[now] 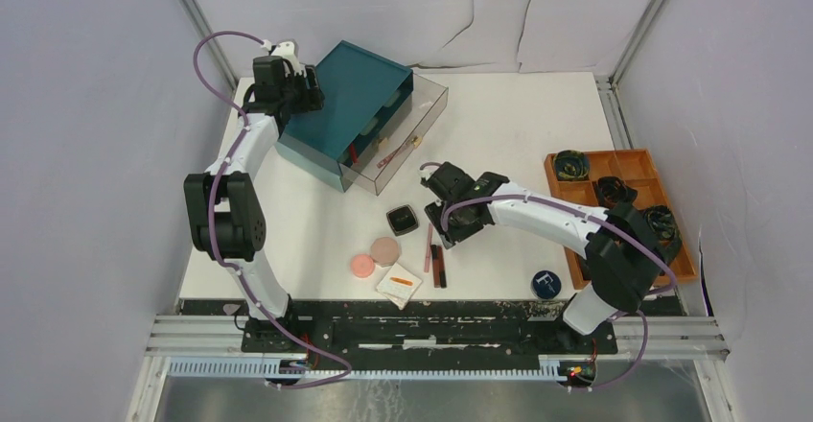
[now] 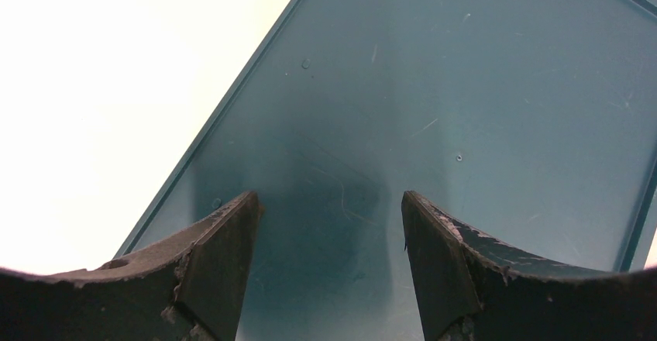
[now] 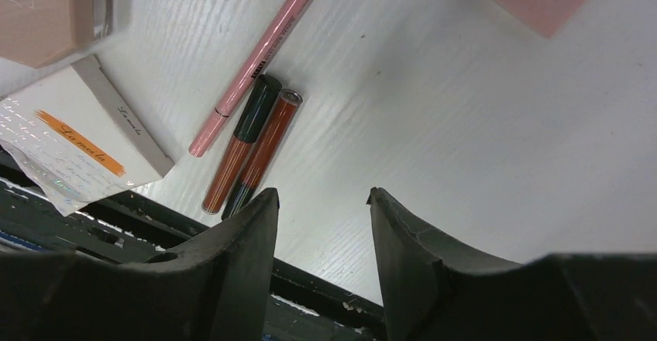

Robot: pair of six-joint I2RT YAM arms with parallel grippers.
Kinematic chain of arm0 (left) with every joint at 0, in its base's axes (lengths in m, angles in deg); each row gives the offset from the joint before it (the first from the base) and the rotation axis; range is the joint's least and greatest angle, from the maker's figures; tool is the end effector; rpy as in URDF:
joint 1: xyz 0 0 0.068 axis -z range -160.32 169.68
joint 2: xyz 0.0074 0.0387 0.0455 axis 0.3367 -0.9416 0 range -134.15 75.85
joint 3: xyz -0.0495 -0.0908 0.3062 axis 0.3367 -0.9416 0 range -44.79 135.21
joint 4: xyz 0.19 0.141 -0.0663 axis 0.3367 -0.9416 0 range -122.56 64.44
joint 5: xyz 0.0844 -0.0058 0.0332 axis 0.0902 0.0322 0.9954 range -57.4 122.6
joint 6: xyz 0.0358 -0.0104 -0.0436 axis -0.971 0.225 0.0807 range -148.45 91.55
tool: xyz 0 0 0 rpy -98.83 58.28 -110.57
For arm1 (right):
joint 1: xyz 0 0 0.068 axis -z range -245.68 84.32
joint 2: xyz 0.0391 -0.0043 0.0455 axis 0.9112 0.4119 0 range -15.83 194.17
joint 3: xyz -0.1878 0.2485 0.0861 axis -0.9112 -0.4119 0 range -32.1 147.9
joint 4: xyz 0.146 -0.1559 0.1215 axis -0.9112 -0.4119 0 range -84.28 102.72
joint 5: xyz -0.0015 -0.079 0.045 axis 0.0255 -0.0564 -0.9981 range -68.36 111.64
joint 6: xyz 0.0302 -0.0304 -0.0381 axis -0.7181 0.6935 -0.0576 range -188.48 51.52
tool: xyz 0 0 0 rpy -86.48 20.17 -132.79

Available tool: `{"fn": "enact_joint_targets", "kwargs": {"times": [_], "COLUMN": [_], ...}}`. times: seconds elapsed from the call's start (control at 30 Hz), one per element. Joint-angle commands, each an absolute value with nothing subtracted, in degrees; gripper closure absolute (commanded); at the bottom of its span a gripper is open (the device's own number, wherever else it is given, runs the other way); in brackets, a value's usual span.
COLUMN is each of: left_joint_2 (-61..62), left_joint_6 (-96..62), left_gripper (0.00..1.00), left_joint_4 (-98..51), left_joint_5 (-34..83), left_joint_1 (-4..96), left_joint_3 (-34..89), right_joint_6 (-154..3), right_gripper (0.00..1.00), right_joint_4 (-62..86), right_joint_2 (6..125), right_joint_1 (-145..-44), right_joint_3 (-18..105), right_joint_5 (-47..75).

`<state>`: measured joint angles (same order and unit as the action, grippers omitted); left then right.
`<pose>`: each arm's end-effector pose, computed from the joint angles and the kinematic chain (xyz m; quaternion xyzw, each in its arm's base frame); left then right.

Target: Organize the makeup

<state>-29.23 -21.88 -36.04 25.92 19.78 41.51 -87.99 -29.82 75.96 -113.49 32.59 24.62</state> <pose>0.4372 -0.0054 0.3459 -0.0192 0.8616 -0.0795 0.5010 0.2031 0.2210 0.2712 -0.2362 0.9552 0.0766 0.1613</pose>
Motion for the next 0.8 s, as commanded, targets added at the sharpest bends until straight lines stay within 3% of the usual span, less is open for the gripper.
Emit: {"fn": "enact_joint_targets", "kwargs": {"times": [0.0,0.77], "left_joint_2": [-32.3,-31.3], "left_joint_6": [-21.2,-21.7], "left_gripper": [0.25,0.25], "left_joint_4": [-42.0,-41.8], "left_joint_5": [24.6,25.3], "left_joint_1": [19.6,19.6], "left_joint_3": [40.6,38.8], "right_joint_6": [-90.0,-92.7], "right_gripper": [0.48,0.50], "right_joint_4": [-26.7,-20.4], "right_joint_2": [75.3,80.7], "right_joint_1": [-114.1,-116.9], "right_joint_3": [32.1,27.0], "right_joint_5": [23.4,21.3]}}
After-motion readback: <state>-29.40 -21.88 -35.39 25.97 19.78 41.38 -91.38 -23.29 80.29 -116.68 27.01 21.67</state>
